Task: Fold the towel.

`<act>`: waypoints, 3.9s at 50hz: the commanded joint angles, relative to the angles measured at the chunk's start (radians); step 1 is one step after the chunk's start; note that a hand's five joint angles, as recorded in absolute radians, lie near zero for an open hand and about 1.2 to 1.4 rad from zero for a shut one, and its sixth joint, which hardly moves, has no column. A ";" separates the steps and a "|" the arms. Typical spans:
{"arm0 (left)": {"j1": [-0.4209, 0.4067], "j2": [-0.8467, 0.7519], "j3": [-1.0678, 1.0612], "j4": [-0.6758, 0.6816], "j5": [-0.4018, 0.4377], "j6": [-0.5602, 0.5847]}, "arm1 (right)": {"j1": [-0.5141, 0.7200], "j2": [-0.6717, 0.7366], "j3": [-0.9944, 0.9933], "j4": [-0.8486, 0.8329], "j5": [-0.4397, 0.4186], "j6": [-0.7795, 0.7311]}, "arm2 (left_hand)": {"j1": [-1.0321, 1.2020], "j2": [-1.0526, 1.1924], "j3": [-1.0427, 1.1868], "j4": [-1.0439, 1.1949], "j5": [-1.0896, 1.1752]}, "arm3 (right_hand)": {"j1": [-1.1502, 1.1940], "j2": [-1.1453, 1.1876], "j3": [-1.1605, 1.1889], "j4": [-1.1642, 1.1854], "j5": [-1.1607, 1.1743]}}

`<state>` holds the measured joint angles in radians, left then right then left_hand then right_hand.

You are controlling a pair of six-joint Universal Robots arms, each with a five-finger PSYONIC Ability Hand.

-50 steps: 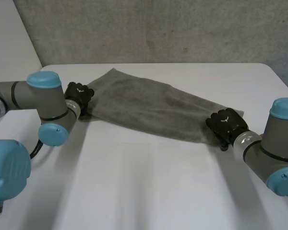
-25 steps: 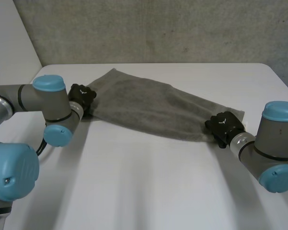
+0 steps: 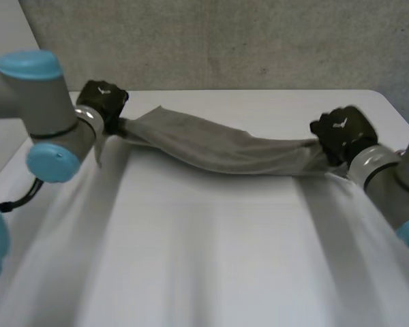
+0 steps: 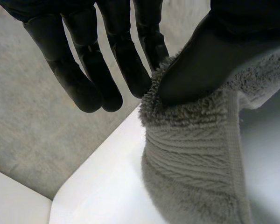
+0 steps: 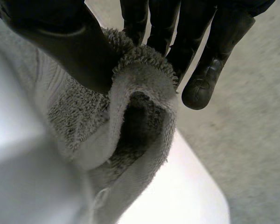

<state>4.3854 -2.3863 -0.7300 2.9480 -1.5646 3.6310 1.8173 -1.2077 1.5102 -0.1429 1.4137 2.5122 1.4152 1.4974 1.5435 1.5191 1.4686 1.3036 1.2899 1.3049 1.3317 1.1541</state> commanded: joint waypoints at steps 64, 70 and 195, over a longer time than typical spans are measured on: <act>-0.021 0.111 -0.075 -0.158 -0.063 -0.035 | 0.004 0.139 -0.391 0.428 0.071 0.119 | -1.199 -1.281 -1.327 -1.303 -1.427 | -0.881 -0.867 -0.882 -0.909 -0.906; 0.019 0.228 -0.276 -0.132 -0.003 -0.032 | -0.004 0.031 -0.153 0.413 0.062 0.115 | -1.175 -1.257 -1.304 -1.279 -1.403 | -0.872 -0.858 -0.873 -0.900 -0.897; 0.052 0.220 -0.542 0.273 0.067 0.199 | -0.056 -0.059 0.127 -0.043 0.024 0.054 | -0.019 -0.101 -0.147 -0.123 -0.247 | 0.093 0.106 0.091 0.065 0.068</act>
<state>4.4458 -2.2700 -1.2550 3.2217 -1.4907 3.8266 1.7642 -1.2379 1.7062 -0.3002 1.4373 2.5652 1.4325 1.4751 1.4885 1.4784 1.4529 1.3130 1.3052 1.3334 1.3357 1.1634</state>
